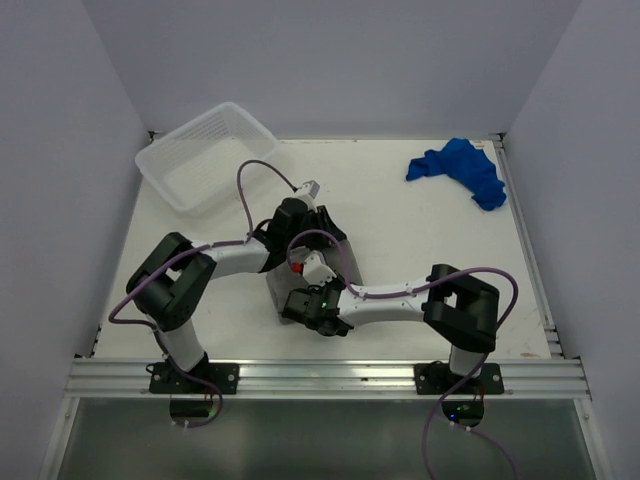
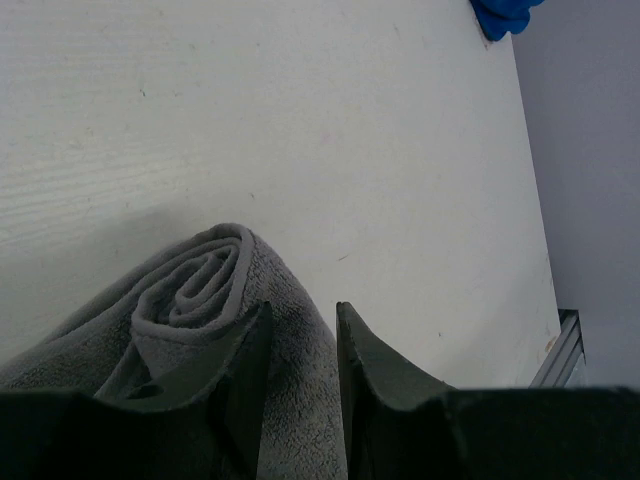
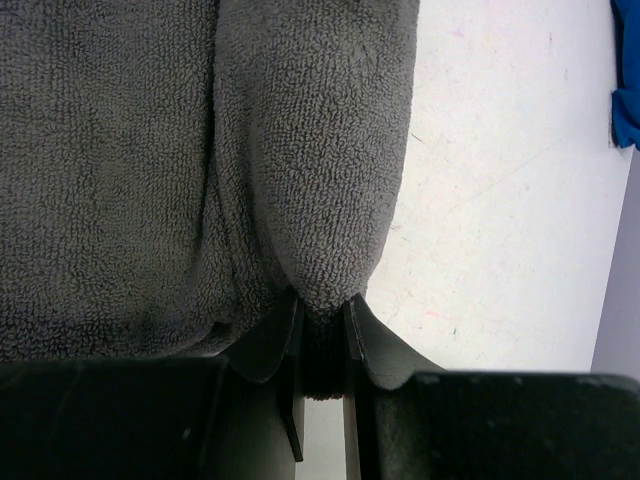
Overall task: Roll the towels
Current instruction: Roll the towel
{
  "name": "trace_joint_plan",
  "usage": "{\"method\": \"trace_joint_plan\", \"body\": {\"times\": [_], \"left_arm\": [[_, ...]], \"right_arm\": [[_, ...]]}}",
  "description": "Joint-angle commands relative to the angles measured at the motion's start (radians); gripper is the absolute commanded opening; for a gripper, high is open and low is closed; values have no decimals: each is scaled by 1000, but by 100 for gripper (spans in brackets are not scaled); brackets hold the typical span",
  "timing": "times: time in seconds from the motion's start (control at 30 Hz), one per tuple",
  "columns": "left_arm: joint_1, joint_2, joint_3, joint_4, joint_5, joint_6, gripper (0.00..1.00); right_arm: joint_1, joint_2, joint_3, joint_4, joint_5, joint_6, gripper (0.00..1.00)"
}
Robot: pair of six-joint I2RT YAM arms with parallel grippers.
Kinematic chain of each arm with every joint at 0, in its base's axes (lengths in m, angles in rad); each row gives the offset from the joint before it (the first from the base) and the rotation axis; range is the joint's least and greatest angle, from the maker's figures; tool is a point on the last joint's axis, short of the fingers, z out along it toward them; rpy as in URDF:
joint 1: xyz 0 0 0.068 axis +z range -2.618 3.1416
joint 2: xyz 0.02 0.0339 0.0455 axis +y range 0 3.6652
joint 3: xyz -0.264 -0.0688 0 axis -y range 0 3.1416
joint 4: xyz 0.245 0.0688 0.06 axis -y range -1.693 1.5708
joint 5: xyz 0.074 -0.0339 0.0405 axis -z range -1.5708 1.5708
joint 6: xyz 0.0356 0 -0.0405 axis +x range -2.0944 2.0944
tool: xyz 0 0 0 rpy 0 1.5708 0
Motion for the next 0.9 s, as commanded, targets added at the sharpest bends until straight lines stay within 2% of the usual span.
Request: {"method": "trace_joint_plan", "body": {"times": [0.0,0.1,0.17,0.4,0.47,0.57,0.67,0.8,0.87], "left_arm": [[-9,21,-51,66,6,2,35],[-9,58,-68,77,0,10,34],[-9,85,-75,72,-7,16,33],[-3,121,-134,75,-40,41,32],[1,122,-149,83,-43,41,32],[2,121,-169,89,-46,42,32],[1,122,-183,103,-45,38,31],[2,121,-203,121,-39,33,31],[2,113,-216,127,-39,32,31]], "right_arm": [[5,-9,25,0,-1,41,0],[4,-34,16,25,-18,35,0],[5,-55,3,40,-40,35,6],[-6,-144,-32,54,-96,98,32],[-10,-176,-50,57,-106,107,43],[-18,-245,-70,56,-126,121,54],[-27,-347,-101,72,-162,132,60],[-87,-497,-190,164,-297,127,70],[-140,-601,-243,254,-453,142,71]]}}
